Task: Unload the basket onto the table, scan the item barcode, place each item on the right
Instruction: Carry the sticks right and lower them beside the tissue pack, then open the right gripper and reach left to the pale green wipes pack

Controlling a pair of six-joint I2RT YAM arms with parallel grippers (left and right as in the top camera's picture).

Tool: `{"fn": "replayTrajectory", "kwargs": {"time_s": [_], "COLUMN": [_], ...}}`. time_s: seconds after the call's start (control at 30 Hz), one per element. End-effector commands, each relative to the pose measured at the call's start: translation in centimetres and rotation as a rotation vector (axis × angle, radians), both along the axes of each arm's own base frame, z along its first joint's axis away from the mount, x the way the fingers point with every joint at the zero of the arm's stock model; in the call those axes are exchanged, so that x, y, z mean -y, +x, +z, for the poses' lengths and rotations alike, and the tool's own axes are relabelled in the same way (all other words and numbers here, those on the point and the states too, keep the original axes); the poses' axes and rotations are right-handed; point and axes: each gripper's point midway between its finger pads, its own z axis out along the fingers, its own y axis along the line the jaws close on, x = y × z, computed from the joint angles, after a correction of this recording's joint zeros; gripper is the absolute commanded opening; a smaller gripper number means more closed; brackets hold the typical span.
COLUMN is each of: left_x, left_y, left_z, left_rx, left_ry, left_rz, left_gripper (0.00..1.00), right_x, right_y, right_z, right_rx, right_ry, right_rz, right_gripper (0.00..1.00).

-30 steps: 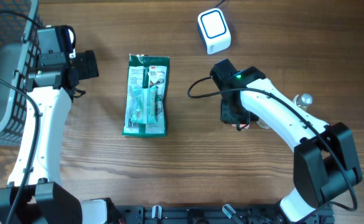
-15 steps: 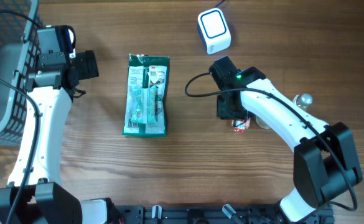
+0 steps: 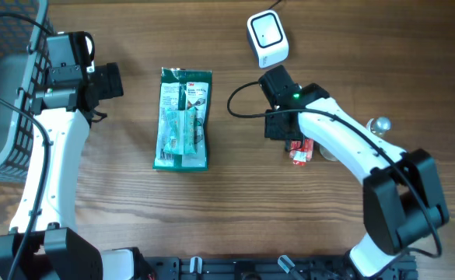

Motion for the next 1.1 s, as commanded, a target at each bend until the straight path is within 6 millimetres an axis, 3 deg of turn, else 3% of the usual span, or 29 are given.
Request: {"fn": "replayTrajectory", "kwargs": {"time_s": [0.0,0.23,0.67,0.97,1.07], "left_x": [0.0,-0.1,-0.1,-0.1,-0.1], "left_y": [0.1,0.1,0.1,0.1,0.1], "left_z": [0.2,0.2,0.2,0.2,0.2], "left_rx": [0.004,0.004,0.004,0.004,0.003], "left_ry": [0.007,0.007,0.007,0.007,0.006], "left_rz": [-0.005,-0.004,-0.004,-0.004,-0.004], "left_gripper": [1.0,1.0,1.0,1.0,1.0], "right_x": [0.1,0.5,0.8,4.5,4.6], "right_y": [-0.5,-1.1,-1.2,-1.6,-1.6], "right_z": [-2.0,-3.5,-4.3,-3.8,-3.7], "right_rx": [-0.056,-0.106,-0.094,-0.073,-0.07], "right_ry": [-0.013,-0.04,-0.05,-0.24,-0.247], "right_rz": [-0.012,-0.013,-0.04,-0.065,-0.082], "right_gripper": [0.27,0.27,0.27,0.27,0.27]}}
